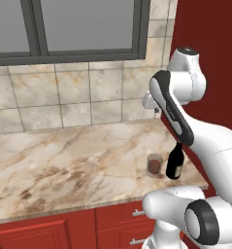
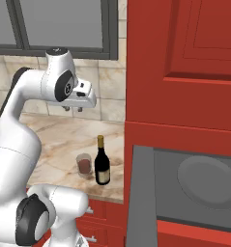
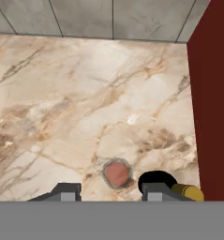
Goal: Place the microwavable item in the microwave. Then, close the microwave door and press the start button.
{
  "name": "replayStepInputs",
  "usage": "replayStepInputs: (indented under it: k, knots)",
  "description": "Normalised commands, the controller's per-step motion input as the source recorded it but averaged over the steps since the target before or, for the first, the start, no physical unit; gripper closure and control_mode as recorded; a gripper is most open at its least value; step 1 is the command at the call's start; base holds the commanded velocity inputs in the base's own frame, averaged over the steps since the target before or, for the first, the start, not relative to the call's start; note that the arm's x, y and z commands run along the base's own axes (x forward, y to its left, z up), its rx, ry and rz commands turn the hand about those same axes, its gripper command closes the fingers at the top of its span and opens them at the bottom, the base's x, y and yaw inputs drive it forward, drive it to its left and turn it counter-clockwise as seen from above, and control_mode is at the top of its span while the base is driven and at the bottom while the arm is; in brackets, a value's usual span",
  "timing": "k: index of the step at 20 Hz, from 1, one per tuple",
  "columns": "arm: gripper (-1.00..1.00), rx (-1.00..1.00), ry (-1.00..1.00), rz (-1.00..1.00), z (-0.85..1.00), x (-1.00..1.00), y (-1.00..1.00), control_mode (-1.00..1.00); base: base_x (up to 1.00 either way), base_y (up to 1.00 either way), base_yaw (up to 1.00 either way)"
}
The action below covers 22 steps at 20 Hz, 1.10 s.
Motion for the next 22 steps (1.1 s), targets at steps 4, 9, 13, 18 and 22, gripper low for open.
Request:
replayStepInputs:
  k: [4,9,13,18,22]
  knots:
    - [-1.00,0.00,-0.01,0.00,0.00,-0.12,0.01,-1.00,0.00,0.00,0.00]
    - [-1.00,-0.08,0.00,0.00,-0.15,-0.09,0.45,-1.00,0.00,0.00,0.00]
    - [-1.00,-0.18,0.00,-0.11,-0.45,0.00,1.00,-1.00,0.00,0.00,0.00]
    - [-1.00,-0.09,0.04,-0.29,-0.53,0.00,0.66,-1.00,0.00,0.00,0.00]
    - [-1.00,-0.01,0.17,-0.15,-0.59,0.00,0.06,-1.00,0.00,0.00,0.00]
